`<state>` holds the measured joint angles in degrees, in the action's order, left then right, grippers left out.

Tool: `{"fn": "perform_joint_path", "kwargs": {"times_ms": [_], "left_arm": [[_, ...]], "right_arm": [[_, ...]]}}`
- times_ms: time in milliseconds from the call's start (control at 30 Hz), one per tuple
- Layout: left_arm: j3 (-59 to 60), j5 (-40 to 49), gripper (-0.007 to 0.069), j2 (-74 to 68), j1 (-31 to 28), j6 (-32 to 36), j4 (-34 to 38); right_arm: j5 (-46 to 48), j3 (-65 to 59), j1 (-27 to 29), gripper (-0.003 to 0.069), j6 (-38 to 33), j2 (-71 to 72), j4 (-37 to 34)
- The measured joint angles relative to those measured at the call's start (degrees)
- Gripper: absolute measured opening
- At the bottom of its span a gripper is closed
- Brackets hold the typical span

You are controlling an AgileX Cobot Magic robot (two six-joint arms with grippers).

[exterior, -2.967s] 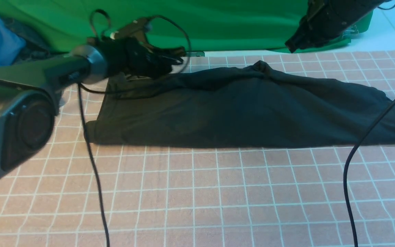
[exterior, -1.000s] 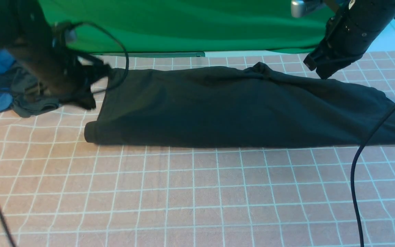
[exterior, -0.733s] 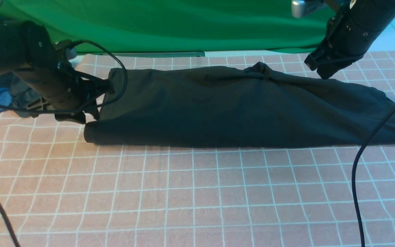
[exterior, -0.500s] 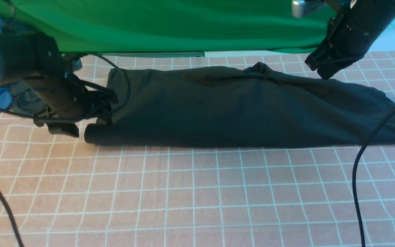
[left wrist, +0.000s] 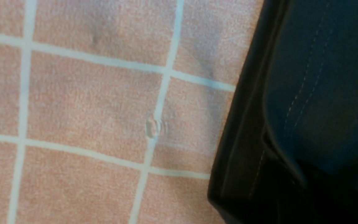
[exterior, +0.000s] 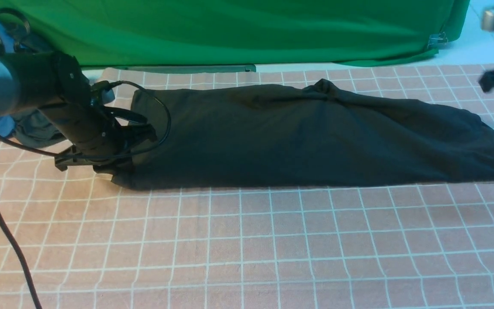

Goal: Fold a long-sleeved shirt over a pink coffee tablecloth.
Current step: 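Pull the folded dark garment lengthwise by its ends to straighten it flat on the table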

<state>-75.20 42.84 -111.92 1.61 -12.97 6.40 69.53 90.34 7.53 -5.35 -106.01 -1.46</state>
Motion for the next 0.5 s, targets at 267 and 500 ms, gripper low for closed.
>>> {"fn": "perform_joint_path", "kwargs": {"times_ms": [267, 500], "left_arm": [[0.0, 0.7, 0.003, 2.9, -0.5, 0.0, -1.3], [0.0, 0.0, 0.003, 3.4, -0.5, 0.0, -1.4]], "right_arm": [[-11.3, -7.9, 4.5, 0.0495, 0.9, -0.4, 0.1], [-19.9, -7.9, 4.5, 0.0579, 0.9, -6.8, -0.2]]}}
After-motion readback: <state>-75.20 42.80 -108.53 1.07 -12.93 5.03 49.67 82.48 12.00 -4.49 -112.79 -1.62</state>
